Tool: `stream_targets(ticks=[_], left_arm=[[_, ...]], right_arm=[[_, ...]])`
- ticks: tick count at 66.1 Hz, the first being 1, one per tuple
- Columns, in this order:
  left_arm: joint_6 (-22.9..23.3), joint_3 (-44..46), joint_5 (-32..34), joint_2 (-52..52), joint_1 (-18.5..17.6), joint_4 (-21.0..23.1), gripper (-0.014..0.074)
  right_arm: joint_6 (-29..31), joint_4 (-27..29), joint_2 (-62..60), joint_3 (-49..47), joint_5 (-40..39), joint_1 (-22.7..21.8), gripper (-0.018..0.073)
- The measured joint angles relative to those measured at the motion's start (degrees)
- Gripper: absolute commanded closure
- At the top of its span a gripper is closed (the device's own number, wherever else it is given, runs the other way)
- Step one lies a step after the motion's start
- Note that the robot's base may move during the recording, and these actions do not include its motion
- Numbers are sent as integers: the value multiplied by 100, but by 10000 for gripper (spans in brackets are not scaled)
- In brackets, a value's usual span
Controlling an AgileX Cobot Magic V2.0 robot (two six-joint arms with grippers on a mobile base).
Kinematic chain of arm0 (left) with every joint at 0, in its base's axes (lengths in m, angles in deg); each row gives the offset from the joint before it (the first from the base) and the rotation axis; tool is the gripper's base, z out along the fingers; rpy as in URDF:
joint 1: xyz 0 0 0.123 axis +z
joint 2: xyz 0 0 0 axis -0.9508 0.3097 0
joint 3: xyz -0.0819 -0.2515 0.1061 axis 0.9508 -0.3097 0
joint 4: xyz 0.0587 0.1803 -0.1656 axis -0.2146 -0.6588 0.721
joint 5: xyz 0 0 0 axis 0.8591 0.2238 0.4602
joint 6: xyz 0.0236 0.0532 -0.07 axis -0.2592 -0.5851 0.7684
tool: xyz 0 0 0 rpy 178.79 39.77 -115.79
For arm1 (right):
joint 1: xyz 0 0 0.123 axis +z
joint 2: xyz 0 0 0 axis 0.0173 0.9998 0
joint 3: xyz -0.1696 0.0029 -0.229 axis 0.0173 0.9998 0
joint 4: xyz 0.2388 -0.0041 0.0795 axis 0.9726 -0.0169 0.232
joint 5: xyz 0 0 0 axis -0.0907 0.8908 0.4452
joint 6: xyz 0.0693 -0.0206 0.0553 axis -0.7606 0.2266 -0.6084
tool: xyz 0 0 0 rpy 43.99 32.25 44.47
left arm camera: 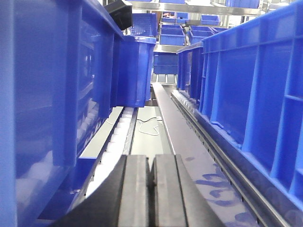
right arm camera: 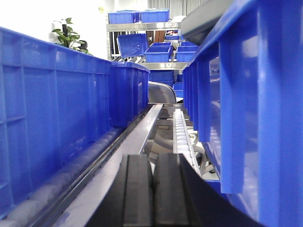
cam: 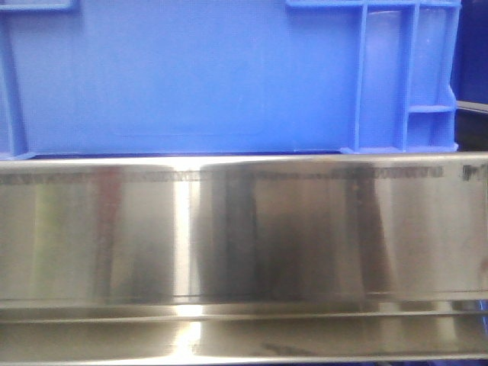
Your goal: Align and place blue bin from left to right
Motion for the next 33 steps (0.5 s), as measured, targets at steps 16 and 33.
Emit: stream_targets(ticks=[16,33], left_arm=[[0,0,0,0,0,0,708],[0,0,0,0,0,0,708]], right_arm=[[0,0,0,0,0,0,721],[0,0,0,0,0,0,721]])
